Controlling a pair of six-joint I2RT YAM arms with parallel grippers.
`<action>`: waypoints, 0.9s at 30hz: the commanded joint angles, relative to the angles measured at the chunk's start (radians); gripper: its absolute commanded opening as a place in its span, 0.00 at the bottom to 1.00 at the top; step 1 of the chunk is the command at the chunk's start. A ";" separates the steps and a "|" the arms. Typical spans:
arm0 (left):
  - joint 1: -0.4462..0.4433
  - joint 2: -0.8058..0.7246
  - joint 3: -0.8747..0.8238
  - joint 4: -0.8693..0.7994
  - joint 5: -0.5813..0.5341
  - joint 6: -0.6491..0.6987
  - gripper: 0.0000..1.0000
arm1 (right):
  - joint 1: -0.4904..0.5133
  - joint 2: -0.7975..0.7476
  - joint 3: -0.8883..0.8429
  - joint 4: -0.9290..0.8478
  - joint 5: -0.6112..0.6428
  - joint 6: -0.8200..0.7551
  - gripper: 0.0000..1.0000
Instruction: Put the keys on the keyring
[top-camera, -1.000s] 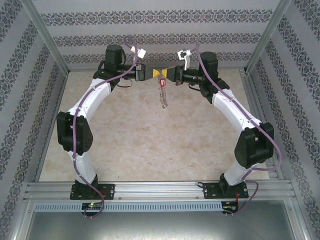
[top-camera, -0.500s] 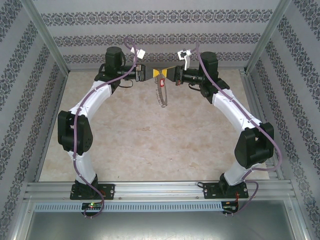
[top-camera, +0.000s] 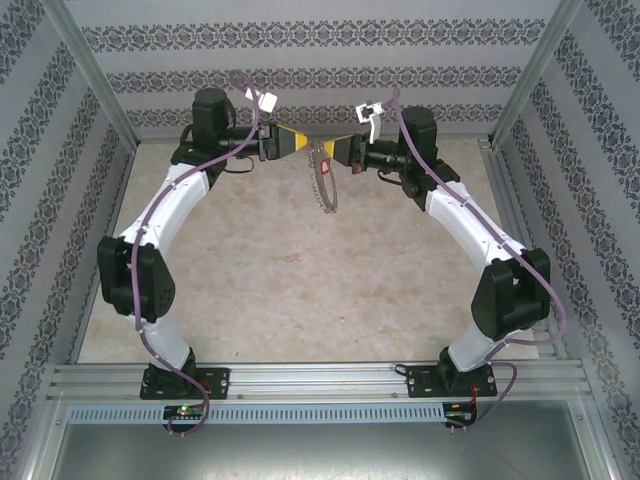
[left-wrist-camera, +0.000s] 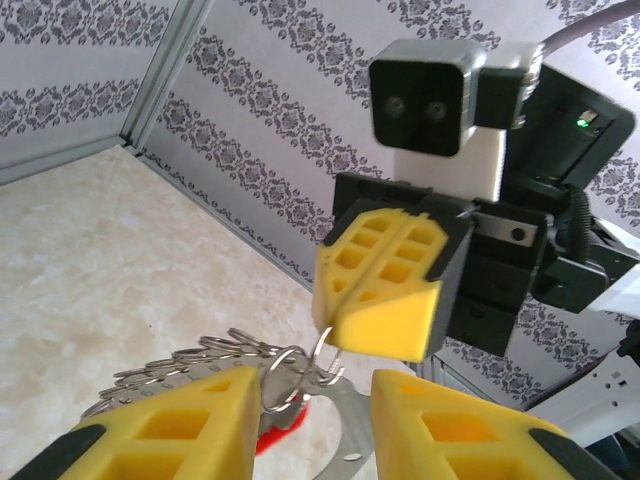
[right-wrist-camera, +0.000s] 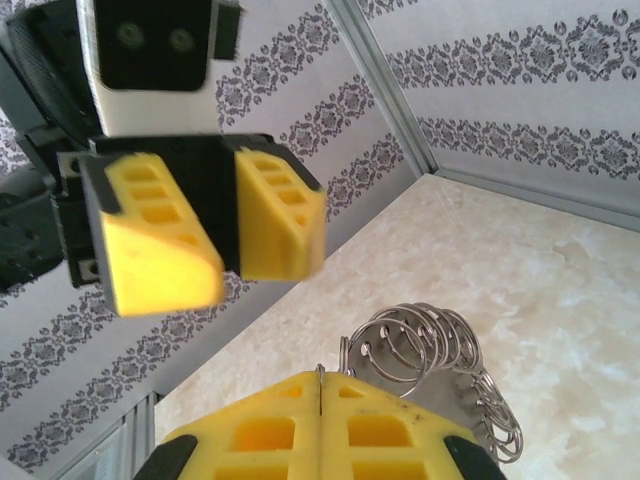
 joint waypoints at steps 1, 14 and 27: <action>0.003 -0.086 -0.042 -0.022 0.007 0.041 0.35 | 0.034 -0.083 -0.029 0.055 0.016 -0.045 0.00; -0.049 -0.114 -0.065 0.004 0.042 0.025 0.35 | 0.060 -0.123 -0.098 0.068 0.104 -0.061 0.00; -0.071 -0.061 -0.070 0.000 0.039 0.027 0.33 | 0.056 -0.127 -0.117 0.097 0.108 -0.044 0.00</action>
